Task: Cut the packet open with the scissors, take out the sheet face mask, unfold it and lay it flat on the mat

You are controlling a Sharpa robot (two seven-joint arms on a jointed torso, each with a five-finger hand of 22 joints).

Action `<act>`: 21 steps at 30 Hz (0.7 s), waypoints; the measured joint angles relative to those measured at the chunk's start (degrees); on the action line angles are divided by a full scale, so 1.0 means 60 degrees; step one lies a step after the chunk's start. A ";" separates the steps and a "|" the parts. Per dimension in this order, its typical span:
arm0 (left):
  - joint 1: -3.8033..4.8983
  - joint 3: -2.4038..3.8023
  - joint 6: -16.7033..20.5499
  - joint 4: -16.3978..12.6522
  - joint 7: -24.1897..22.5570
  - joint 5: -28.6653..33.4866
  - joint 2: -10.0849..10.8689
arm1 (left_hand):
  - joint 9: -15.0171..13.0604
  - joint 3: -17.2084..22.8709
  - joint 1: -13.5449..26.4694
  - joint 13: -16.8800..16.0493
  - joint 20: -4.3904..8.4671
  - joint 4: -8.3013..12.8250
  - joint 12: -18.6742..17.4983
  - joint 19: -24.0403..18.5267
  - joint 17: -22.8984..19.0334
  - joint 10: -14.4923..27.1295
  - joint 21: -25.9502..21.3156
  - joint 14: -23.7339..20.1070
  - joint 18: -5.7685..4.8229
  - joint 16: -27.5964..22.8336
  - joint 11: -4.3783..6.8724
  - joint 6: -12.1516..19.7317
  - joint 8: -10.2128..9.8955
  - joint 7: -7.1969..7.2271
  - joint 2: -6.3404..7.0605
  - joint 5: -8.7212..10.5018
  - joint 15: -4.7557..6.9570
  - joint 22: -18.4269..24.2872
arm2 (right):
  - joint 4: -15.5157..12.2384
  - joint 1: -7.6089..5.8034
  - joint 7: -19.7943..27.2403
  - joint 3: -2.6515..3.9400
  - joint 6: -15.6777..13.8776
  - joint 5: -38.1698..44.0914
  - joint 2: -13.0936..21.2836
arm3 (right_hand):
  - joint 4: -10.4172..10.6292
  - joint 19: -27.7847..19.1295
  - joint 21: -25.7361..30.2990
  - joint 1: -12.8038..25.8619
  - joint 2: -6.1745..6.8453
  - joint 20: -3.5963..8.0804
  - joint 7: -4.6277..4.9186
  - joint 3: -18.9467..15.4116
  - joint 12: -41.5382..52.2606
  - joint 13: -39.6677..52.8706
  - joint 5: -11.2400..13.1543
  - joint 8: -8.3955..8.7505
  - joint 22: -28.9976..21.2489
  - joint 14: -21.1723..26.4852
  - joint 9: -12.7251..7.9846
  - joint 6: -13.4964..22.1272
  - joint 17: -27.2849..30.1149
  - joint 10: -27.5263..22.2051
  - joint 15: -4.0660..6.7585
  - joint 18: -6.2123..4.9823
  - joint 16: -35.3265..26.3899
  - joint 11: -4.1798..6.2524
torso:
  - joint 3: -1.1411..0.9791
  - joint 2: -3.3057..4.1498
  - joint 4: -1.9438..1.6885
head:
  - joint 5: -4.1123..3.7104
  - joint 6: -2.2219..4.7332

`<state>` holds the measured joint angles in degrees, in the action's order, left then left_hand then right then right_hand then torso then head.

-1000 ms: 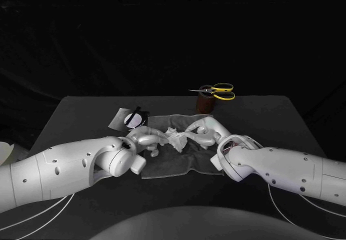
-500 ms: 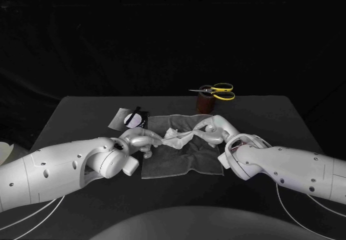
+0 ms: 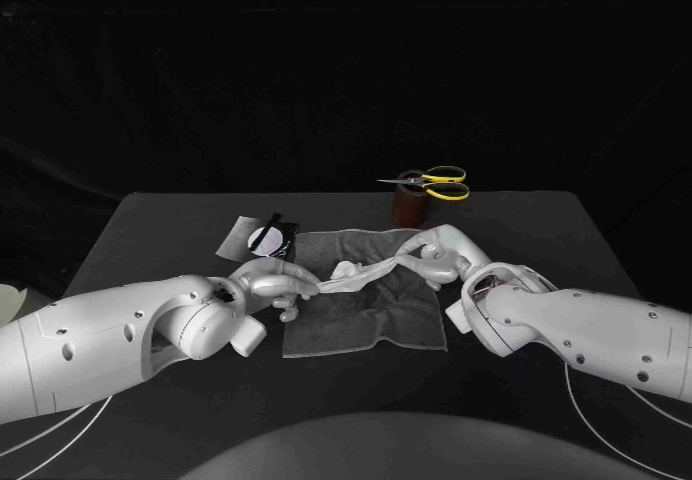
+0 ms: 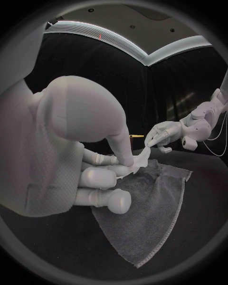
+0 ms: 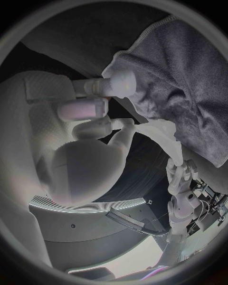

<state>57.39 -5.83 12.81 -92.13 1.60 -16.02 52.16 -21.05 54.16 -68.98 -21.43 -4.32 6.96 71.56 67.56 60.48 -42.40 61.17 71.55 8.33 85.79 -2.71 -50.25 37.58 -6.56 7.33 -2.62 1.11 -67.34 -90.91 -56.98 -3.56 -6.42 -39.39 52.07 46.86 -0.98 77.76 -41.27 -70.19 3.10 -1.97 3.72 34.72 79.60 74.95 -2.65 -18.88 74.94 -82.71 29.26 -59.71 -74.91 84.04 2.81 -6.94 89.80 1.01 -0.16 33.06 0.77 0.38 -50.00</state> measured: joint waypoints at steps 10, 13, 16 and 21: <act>0.0052 0.0102 -0.0321 -0.0145 -0.0082 0.0511 0.0211 | 0.0000 -0.0001 -0.0005 -0.0008 0.0000 0.0000 0.0000 0.0000 0.0000 0.0014 -0.0001 0.0000 -0.0001 -0.0001 -0.0014 0.0016 -0.0019 -0.0013 -0.0005 0.0000 0.0000 0.0001 | -0.0270 -0.0131 -0.0121 0.0004 0.0132 -0.0048 0.0265 | -0.0028 -0.0001 0.0001 -0.0001 -0.0001 0.0000 0.0000 0.0028 -0.0001 -0.0005 0.0005 0.0000 0.0001 0.0000 0.0000 0.0001 -0.0005 -0.0001 0.0000 0.0002 -0.0004 -0.0001 | -0.0006 -0.0006 0.0000 | -0.0034 0.0000; 0.0203 0.0146 -0.0328 -0.0188 -0.0155 0.0710 0.0255 | 0.0000 -0.0002 -0.0006 -0.0008 0.0000 0.0001 0.0000 0.0000 -0.0018 0.0014 -0.0001 0.0000 0.0000 -0.0001 -0.0014 0.0016 -0.0032 -0.0013 -0.0006 0.0000 0.0000 0.0011 | -0.0366 -0.0214 -0.0138 0.0001 0.0190 -0.0119 0.0324 | -0.0052 -0.0001 0.0001 -0.0001 -0.0001 0.0000 -0.0001 0.0052 -0.0001 -0.0008 0.0009 -0.0001 -0.0001 0.0000 0.0000 0.0001 -0.0008 -0.0001 0.0000 0.0003 -0.0022 -0.0001 | -0.0005 -0.0012 0.0000 | -0.0035 0.0000; 0.0487 0.0179 -0.0317 -0.0230 -0.0259 0.0934 0.0305 | 0.0000 -0.0002 -0.0006 -0.0007 0.0000 0.0001 0.0000 0.0000 -0.0020 0.0014 -0.0001 -0.0001 0.0000 -0.0001 -0.0014 0.0017 -0.0035 -0.0012 -0.0006 0.0001 0.0000 0.0012 | -0.0486 -0.0359 -0.0139 0.0001 0.0286 -0.0263 0.0391 | -0.0066 -0.0001 0.0031 -0.0001 -0.0001 -0.0001 -0.0001 0.0066 -0.0001 -0.0008 0.0024 -0.0001 -0.0002 -0.0001 0.0000 0.0002 -0.0008 -0.0002 0.0000 0.0006 -0.0033 -0.0002 | -0.0006 -0.0019 0.0000 | -0.0029 0.0000; 0.1122 0.0210 -0.0237 -0.0255 -0.0445 0.1251 0.0324 | 0.0000 -0.0003 -0.0006 -0.0007 0.0000 0.0001 0.0000 0.0000 -0.0017 0.0015 -0.0002 0.0000 0.0000 -0.0001 -0.0015 0.0032 -0.0040 0.0000 -0.0006 0.0001 0.0000 0.0014 | -0.0661 -0.0698 -0.0120 0.0003 0.0493 -0.0609 0.0463 | -0.0325 -0.0001 0.0036 -0.0002 0.0000 -0.0001 -0.0017 0.0323 -0.0001 -0.0005 0.0043 -0.0001 -0.0007 -0.0001 0.0000 0.0017 -0.0008 -0.0016 0.0000 0.0020 0.0001 -0.0017 | -0.0017 -0.0049 0.0000 | -0.0005 0.0000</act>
<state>64.12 -4.57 11.39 -93.66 -1.07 -8.51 54.10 -21.05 54.15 -69.02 -21.47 -4.32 6.96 71.56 67.56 60.38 -42.31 61.16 71.55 8.33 85.78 -2.80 -50.06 37.34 -6.55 7.29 -2.61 1.11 -67.26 -94.88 -61.16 -4.29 -6.40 -36.44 48.41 49.64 -2.93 77.76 -41.05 -70.20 3.10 -1.98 3.61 36.66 79.59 74.92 -2.40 -18.88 74.90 -82.71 29.26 -59.61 -74.96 83.94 2.80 -6.81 89.81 0.91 -0.27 32.77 0.77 0.35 -50.00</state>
